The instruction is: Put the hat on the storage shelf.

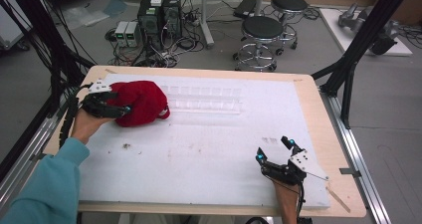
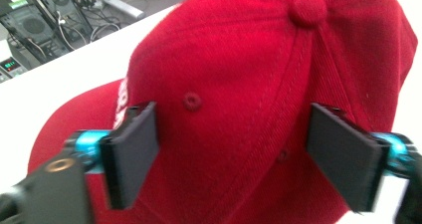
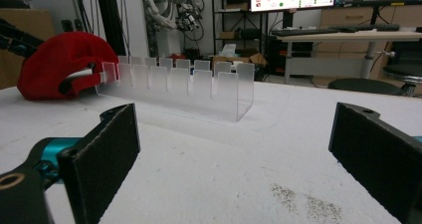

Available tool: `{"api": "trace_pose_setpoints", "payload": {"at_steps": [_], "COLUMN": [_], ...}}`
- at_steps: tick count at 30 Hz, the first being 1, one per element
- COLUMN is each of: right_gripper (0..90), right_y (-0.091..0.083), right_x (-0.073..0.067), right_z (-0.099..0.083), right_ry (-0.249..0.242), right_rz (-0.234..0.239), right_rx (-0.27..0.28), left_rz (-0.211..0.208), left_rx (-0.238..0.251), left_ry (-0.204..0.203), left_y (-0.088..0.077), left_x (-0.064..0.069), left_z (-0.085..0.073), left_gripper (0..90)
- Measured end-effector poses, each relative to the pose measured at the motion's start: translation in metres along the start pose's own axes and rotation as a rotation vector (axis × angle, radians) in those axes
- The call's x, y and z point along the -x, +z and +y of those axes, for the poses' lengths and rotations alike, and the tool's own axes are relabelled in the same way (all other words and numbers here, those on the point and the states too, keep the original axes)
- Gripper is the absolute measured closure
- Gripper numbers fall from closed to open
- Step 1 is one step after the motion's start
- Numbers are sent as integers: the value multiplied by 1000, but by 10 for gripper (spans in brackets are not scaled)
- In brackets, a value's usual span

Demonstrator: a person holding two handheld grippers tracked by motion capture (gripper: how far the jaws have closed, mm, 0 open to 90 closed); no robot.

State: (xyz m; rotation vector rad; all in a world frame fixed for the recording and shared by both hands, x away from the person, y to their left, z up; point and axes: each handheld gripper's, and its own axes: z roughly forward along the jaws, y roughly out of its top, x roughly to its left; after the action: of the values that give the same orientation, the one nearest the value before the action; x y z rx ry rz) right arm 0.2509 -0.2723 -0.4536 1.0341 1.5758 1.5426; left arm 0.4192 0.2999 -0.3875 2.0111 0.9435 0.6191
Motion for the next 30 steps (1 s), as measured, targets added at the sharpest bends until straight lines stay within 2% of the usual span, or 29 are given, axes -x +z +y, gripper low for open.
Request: {"api": "trace_pose_setpoints", "payload": {"at_steps": [1, 3, 4, 6, 8, 9, 11, 14, 17, 19, 23, 30], "right_gripper": [47, 47, 47, 47, 47, 47, 47, 47, 47, 47, 47, 47], "right_y": [0, 0, 0, 0, 0, 0, -1, -1, -1, -1, -1, -1], "right_x": [0, 0, 0, 0, 0, 0, 0, 0, 0, 0, 0, 0], "right_z": [0, 0, 0, 0, 0, 0, 0, 0, 0, 0, 0, 0], "right_ry": [-1, -1, 0, 5, 3, 5, 6, 6, 9, 10, 14, 13], "right_rz": [0, 0, 1, 1, 0, 0, -1, -1, -2, -2, -2, -4], "right_rx": [0, 0, 0, 0, 2, 2, 2, 2, 4, 5, 4, 3], "left_rz": [13, 16, 15, 15, 16, 15, 20, 10, 11, 27, 42, 55], "left_rx": [-2, 1, 0, -1, -2, -7, -11, -8, -1, 0, 10, 54], "left_ry": [15, 18, -2, -17, -18, -20, -16, -55, -61, -53, -55, -80], "left_y": [0, 1, 2, 2, 2, 2, 2, 3, 2, 0, -2, -9], "left_x": [2, 2, 2, 1, 1, 2, 2, 2, 1, 1, 1, 0], "left_z": [-1, -2, -3, -4, -5, -5, -4, -5, -5, -4, -4, -1], "left_gripper": [280, 319, 341, 380, 401, 469, 515, 590, 705, 762, 812, 832]}}
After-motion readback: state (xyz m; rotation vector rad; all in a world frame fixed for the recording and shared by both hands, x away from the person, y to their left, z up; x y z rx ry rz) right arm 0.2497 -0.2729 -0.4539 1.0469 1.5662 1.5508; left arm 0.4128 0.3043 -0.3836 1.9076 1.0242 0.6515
